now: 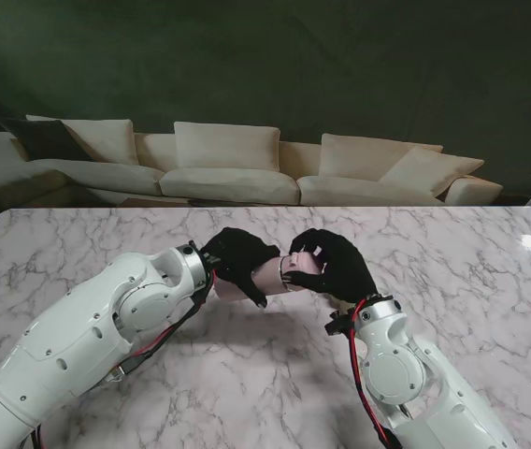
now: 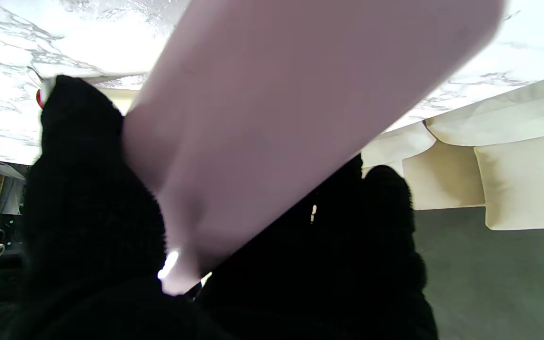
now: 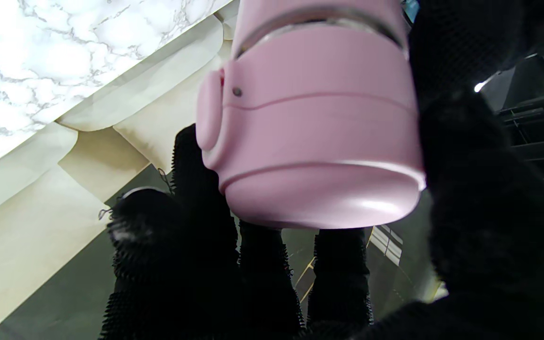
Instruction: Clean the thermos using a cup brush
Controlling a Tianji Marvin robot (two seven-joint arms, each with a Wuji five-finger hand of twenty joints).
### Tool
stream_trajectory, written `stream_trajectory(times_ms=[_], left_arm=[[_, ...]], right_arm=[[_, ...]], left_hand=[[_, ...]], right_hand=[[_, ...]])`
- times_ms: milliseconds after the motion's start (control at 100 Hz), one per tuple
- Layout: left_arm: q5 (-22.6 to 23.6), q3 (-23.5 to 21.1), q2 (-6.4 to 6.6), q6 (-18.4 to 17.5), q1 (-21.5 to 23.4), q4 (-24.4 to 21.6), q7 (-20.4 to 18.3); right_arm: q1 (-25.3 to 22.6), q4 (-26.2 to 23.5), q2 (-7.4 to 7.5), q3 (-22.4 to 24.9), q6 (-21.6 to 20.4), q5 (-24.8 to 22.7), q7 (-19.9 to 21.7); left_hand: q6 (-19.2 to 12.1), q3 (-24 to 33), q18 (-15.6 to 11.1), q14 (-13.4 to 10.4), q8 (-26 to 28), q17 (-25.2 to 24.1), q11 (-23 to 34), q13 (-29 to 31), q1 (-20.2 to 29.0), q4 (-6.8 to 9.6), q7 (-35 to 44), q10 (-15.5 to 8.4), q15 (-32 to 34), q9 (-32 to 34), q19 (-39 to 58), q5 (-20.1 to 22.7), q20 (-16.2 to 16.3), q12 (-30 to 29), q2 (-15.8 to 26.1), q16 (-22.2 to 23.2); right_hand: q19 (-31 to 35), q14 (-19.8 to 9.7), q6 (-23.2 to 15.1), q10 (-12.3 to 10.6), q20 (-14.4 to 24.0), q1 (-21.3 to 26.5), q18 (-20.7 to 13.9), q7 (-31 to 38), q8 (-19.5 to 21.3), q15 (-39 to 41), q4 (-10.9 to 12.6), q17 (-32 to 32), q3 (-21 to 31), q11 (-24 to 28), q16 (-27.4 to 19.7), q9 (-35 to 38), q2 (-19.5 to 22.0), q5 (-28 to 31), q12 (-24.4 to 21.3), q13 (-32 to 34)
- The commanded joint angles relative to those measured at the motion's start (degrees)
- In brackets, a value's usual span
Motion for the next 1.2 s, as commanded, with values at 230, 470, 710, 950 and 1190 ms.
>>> stream_trajectory(times_ms=[230, 470, 710, 950, 1190], left_arm=[[0.06, -0.46, -0.31, -0.12, -0.17, -0.85, -0.02], [0.04, -0.37, -0.42, -0.04, -0.25, -0.54, 0.59], [-0.23, 0.26, -0.46, -0.38, -0.75, -0.20, 0.55], [-0.25, 0.30, -0.41, -0.29, -0.76, -0.19, 0.31], [0.13, -0.18, -0.28, -0.82, -0.34, -0.31, 0.23]], right_arm=[[-0.81, -0.68, -1.30, -2.14, 4.57, 2.08, -1.60], [-1.64, -2.57, -1.96, -3.57, 8.41, 5.48, -1.66], [-2.85, -5.90, -1.77, -3.74, 13.25, 8.40, 1.35], [-3.89, -7.45, -0.99, -2.65, 13.29, 9.04, 4.39], [-5.51, -9.55, 0.86, 0.66, 9.94, 2.13, 7.75]], left_hand=[[-12.78, 31.10, -2.79, 0.77, 3.04, 0.40, 6.57, 1.73, 14.86, 5.72, 9.78, -4.54, 3.09, 3.72, 1.99, 4.84, 1.34, 2.10, 13.11, 0.82], [-12.79, 31.08, -2.75, 0.72, 3.03, 0.40, 6.58, 1.73, 14.89, 5.70, 9.74, -4.55, 3.09, 3.69, 2.00, 4.82, 1.33, 2.07, 13.15, 0.82], [-12.89, 31.02, -2.74, 0.76, 3.03, 0.40, 6.54, 1.70, 14.90, 5.68, 9.71, -4.60, 3.06, 3.61, 2.00, 4.75, 1.33, 2.04, 13.23, 0.81], [-12.86, 30.98, -2.74, 0.74, 3.05, 0.40, 6.57, 1.70, 14.93, 5.69, 9.73, -4.61, 3.04, 3.66, 2.01, 4.81, 1.33, 2.04, 13.21, 0.80], [-12.88, 30.98, -2.74, 0.71, 3.06, 0.40, 6.59, 1.74, 14.97, 5.72, 9.73, -4.65, 3.07, 3.65, 2.01, 4.79, 1.32, 2.06, 13.23, 0.81]], right_hand=[[-3.89, -9.24, -4.79, -3.58, -4.44, 18.97, -1.34, 10.79, -4.27, 4.30, 6.33, 3.32, 11.38, 13.46, 0.60, -4.81, 13.67, -3.06, 4.60, 4.86], [-10.59, -5.46, -0.47, -2.32, -6.72, 17.25, 5.45, 14.53, -7.92, -1.26, 8.04, 2.24, -3.80, 14.32, -0.84, -8.69, 22.74, -11.77, 3.62, 3.20], [-18.25, 1.11, 8.93, -0.08, -7.90, -16.35, 21.71, 0.30, -0.54, -9.60, 11.21, -14.42, -5.49, 6.75, -2.86, -18.42, 24.73, -22.08, 0.75, -10.95], [-28.68, 0.47, 8.29, -0.43, -7.02, -23.98, 23.44, -20.52, -10.86, -27.54, 12.29, -36.21, -13.90, -13.91, -10.03, -29.32, 25.89, -29.31, -16.47, -29.23], [-38.94, -0.15, 5.28, -3.61, -11.77, -24.94, 22.98, -53.56, -4.58, -42.72, 12.59, -45.39, -15.90, -39.70, -17.73, -29.20, 23.86, -26.61, -27.41, -36.51]])
